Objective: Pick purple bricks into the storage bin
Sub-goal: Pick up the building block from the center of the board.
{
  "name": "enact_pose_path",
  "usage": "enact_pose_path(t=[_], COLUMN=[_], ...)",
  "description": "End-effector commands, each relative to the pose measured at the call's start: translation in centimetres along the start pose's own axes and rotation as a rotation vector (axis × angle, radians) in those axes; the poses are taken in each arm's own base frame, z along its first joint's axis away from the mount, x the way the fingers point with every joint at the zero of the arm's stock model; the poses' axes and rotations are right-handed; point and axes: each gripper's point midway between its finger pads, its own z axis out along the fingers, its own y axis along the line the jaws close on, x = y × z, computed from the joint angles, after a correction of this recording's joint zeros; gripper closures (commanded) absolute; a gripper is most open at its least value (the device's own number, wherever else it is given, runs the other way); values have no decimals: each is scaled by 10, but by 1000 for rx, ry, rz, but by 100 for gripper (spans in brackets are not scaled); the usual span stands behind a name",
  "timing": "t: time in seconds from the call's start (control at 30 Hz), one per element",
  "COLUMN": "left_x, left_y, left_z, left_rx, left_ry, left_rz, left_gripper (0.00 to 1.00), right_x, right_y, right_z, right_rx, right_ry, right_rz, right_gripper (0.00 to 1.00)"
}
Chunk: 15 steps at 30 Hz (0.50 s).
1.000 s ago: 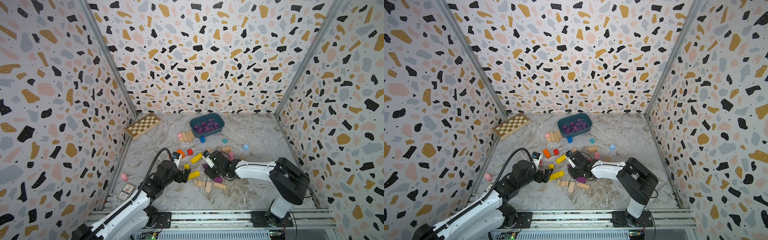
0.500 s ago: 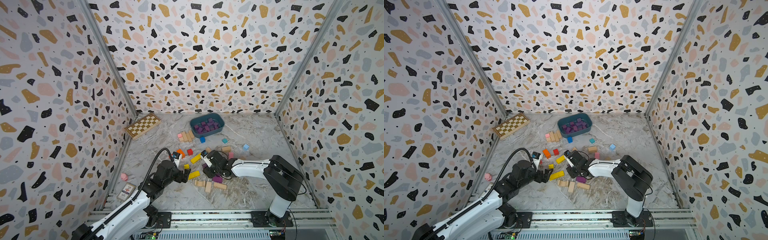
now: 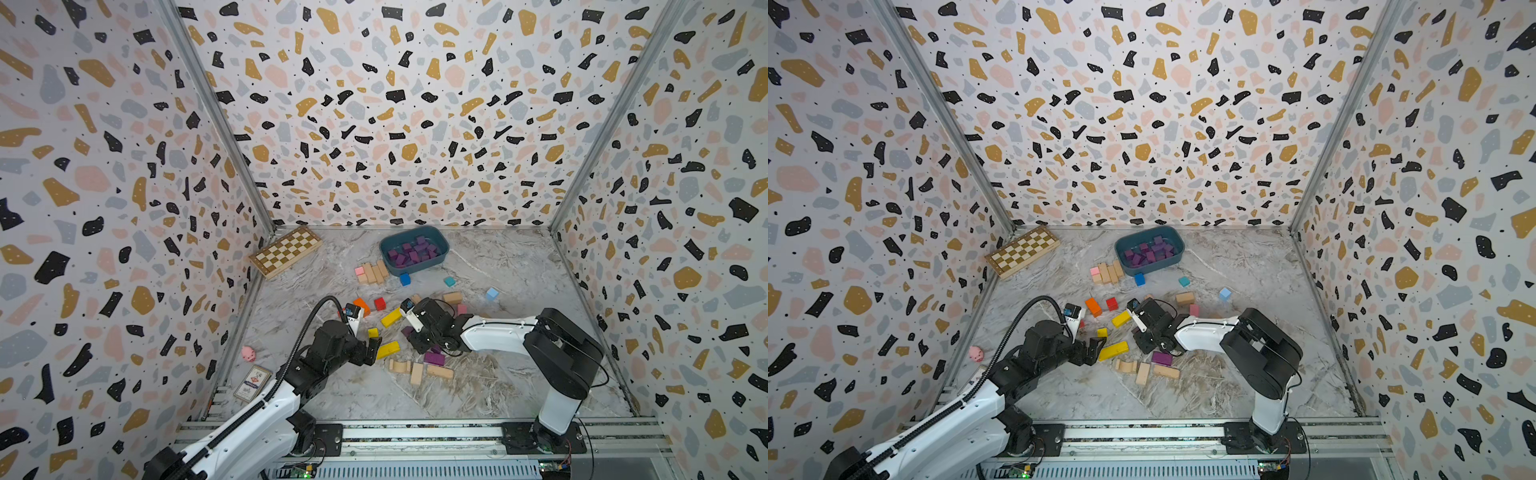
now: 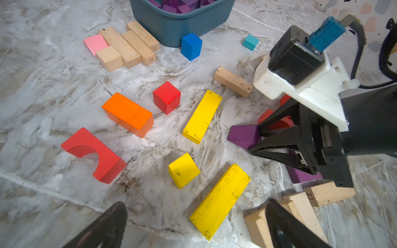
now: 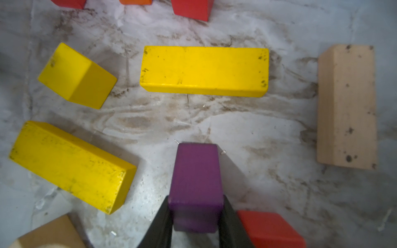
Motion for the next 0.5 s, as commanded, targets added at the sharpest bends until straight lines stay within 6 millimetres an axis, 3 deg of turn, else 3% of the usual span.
enact_pose_path(t=[0.0,0.23,0.47], left_x=[-3,-3,-3], left_y=[0,0,0], left_z=[0,0,0], left_rx=[1,2,2], left_ry=[-23,-25,-26], left_rz=[-4,-4,-4], left_gripper=[1,1,1], right_x=[-14,-43,-81], right_y=[-3,-11,-40], right_z=[-8,-33,-62], right_rx=[14,31,71], right_ry=[-23,-106,-219], right_rz=[-20,-78,-119], right_gripper=[81,91,100])
